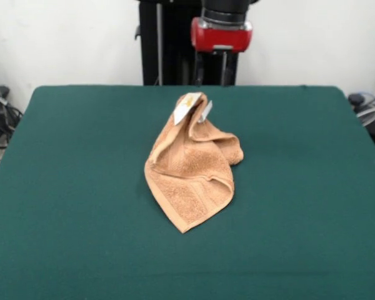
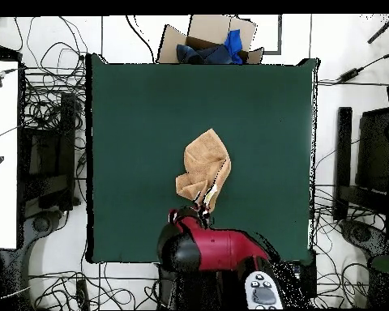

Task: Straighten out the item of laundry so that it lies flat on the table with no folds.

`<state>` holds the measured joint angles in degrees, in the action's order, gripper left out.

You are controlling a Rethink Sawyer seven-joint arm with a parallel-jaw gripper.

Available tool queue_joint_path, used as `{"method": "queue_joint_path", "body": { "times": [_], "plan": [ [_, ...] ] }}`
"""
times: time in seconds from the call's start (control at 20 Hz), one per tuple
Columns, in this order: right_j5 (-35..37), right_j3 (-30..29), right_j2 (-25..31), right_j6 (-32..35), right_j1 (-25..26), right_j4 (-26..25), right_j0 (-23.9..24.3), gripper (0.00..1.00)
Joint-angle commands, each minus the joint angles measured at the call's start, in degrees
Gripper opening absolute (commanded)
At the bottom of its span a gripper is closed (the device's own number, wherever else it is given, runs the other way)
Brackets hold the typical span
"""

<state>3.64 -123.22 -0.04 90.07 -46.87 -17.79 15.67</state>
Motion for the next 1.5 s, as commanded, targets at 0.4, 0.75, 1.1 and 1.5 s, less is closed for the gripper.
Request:
{"method": "queue_joint_path", "body": {
  "times": [0.4,0.75,1.1,1.5],
  "plan": [
    [-3.0,-0.1,3.7,7.5,3.7,-2.0,7.1,1.00],
    [-5.5,2.0,3.1,7.4,7.5,-2.6,7.4,1.00],
    [-7.0,4.2,-0.4,9.7,9.8,0.5,1.9,1.00],
    [-9.2,6.0,-2.6,11.0,12.6,2.6,-1.5,1.00]
  ]
}}
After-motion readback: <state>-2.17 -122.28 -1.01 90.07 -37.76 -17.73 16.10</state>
